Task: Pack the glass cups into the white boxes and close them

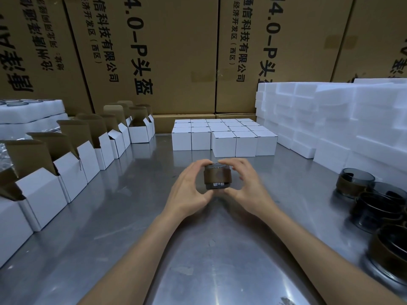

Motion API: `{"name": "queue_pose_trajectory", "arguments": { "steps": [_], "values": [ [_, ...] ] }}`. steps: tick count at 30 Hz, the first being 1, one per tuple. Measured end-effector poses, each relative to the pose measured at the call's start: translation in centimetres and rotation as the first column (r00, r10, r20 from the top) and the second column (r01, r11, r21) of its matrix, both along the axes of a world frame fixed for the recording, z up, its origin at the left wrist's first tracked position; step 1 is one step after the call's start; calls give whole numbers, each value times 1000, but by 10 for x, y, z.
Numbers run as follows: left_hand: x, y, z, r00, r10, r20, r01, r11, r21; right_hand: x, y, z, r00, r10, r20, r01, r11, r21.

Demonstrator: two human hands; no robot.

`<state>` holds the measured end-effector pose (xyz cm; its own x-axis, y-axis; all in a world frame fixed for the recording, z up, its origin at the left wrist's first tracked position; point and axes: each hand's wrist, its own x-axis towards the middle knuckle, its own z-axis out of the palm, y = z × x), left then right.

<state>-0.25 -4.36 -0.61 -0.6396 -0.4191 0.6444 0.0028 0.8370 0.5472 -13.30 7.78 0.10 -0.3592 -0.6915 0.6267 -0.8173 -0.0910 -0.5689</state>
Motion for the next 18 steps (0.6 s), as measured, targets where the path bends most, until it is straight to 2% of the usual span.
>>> {"name": "queue_pose_trajectory", "arguments": {
  "steps": [3,7,10,18],
  "values": [
    [-1,-2,-2,1000,10,11,-10,999,30,1,0,0,1000,13,1,-13,999,30],
    [0,-3,-2,1000,-5,11,4,998,62,4,2,0,982,110,154,-123,990,75],
    [1,-4,-4,998,-28,57,24,997,69,6,2,-1,963,105,249,-126,990,68],
    [4,0,0,981,-77,180,62,994,88,7,-4,-8,988,36,147,-51,994,102]
  ]
}}
